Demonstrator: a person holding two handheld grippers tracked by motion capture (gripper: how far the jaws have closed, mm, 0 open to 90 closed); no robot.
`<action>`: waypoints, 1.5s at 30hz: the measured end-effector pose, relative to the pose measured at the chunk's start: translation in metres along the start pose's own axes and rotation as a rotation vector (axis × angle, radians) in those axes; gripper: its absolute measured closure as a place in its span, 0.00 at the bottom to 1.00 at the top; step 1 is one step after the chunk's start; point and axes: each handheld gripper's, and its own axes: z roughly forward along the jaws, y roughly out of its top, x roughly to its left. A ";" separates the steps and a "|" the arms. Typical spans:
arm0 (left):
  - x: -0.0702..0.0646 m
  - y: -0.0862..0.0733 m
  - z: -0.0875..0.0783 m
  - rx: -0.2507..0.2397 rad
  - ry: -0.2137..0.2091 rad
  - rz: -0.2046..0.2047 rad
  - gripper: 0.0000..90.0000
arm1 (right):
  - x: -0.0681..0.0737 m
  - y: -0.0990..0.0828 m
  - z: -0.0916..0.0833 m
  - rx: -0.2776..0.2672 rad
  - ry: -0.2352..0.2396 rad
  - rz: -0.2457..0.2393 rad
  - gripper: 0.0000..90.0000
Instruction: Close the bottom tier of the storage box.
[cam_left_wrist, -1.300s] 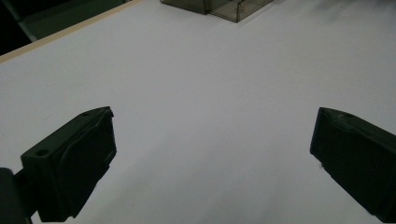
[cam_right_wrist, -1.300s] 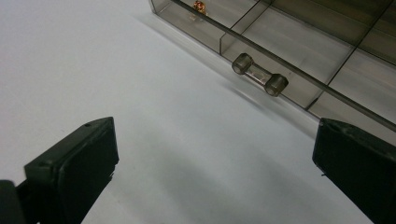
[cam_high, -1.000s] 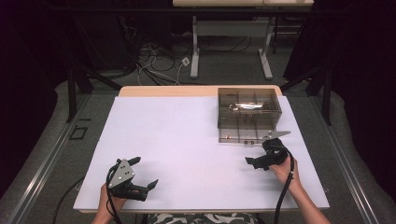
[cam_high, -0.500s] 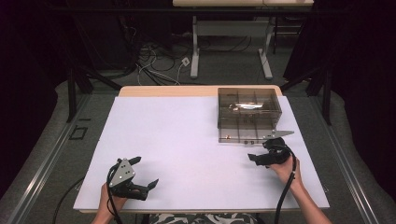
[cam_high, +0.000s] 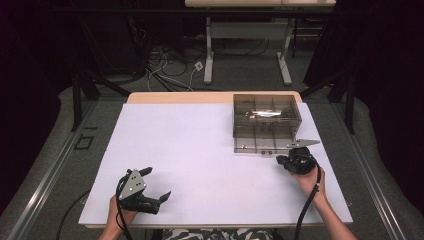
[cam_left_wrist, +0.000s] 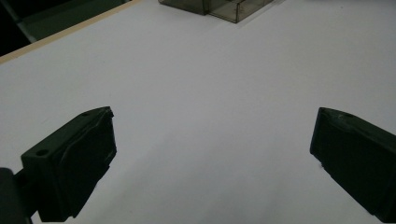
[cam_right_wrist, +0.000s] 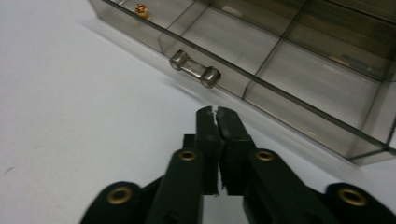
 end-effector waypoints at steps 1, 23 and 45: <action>0.000 0.000 -0.001 0.001 -0.001 0.000 0.00 | -0.001 0.000 0.001 0.001 -0.009 -0.004 1.00; -0.001 0.000 -0.003 -0.004 -0.001 -0.001 0.00 | 0.004 0.011 0.012 0.031 -0.119 -0.124 1.00; -0.001 -0.001 -0.002 0.001 -0.002 0.005 0.00 | 0.009 0.016 0.021 0.059 -0.136 -0.148 1.00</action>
